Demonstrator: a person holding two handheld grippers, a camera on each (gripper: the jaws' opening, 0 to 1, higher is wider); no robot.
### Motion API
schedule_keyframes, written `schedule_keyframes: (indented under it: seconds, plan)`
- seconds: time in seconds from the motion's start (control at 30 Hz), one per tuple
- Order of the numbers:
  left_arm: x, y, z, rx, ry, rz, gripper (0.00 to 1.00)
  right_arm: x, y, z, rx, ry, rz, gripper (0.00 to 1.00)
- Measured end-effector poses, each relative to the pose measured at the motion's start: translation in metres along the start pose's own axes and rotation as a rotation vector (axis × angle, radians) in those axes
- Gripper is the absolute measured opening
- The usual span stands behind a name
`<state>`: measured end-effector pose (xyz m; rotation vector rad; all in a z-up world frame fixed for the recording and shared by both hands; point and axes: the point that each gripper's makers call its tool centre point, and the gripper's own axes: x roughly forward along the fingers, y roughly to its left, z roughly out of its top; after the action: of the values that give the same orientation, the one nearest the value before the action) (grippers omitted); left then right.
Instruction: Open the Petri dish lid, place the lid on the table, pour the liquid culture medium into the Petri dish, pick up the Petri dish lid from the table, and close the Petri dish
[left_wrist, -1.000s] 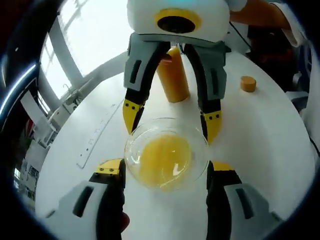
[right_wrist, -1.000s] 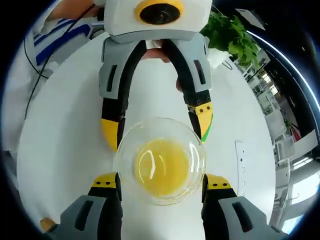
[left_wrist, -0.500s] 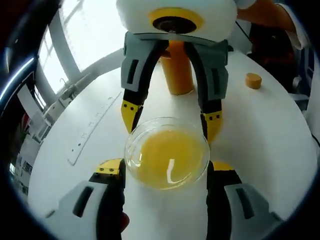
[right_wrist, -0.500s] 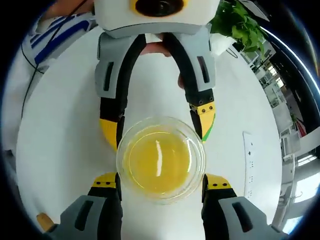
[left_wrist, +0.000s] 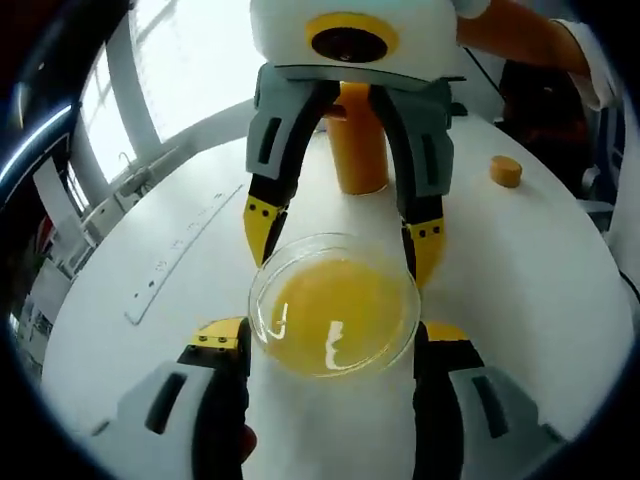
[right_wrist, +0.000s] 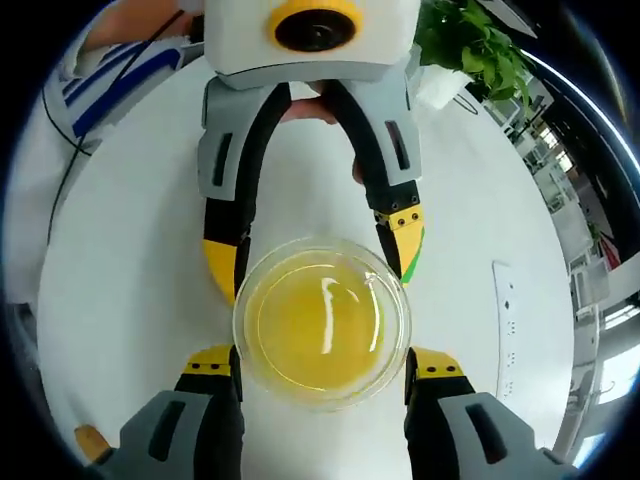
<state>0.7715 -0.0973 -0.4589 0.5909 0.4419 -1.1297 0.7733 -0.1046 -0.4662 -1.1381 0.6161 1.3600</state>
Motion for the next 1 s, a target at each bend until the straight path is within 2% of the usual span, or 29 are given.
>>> schedule_keyframes:
  seconds: [0.4,0.5,0.53,0.67,0.83,0.87,0.9,0.97,1.0]
  plan:
    - [0.003,0.004,-0.004,-0.035,-0.009,-0.028,0.58,0.005,-0.001,-0.003,0.065,0.045,0.038,0.62]
    - [0.005,0.005,-0.006,-0.067,-0.020,-0.037,0.58,0.007,-0.004,-0.005,0.075,0.047,0.043,0.62]
    - [0.006,0.005,-0.007,-0.099,-0.024,-0.036,0.59,0.007,-0.003,-0.005,0.077,0.045,0.049,0.62]
    - [0.009,0.009,-0.009,-0.122,-0.044,-0.038,0.61,0.009,-0.006,-0.008,0.098,0.049,0.059,0.63]
    - [0.011,0.016,-0.011,-0.124,-0.044,-0.035,0.63,0.008,-0.005,-0.008,0.088,0.070,0.054,0.67]
    - [0.011,0.017,-0.011,-0.125,-0.043,-0.035,0.63,0.008,-0.006,-0.008,0.076,0.078,0.050,0.68]
    - [0.010,0.016,-0.011,-0.125,-0.043,-0.034,0.62,0.008,-0.011,-0.006,0.028,0.071,0.030,0.70]
    - [0.009,0.011,-0.010,-0.106,-0.046,-0.042,0.64,0.003,-0.002,-0.011,0.018,0.119,0.068,0.61]
    - [0.008,0.010,-0.010,-0.105,-0.048,-0.042,0.64,0.002,-0.001,-0.011,0.019,0.118,0.070,0.59]
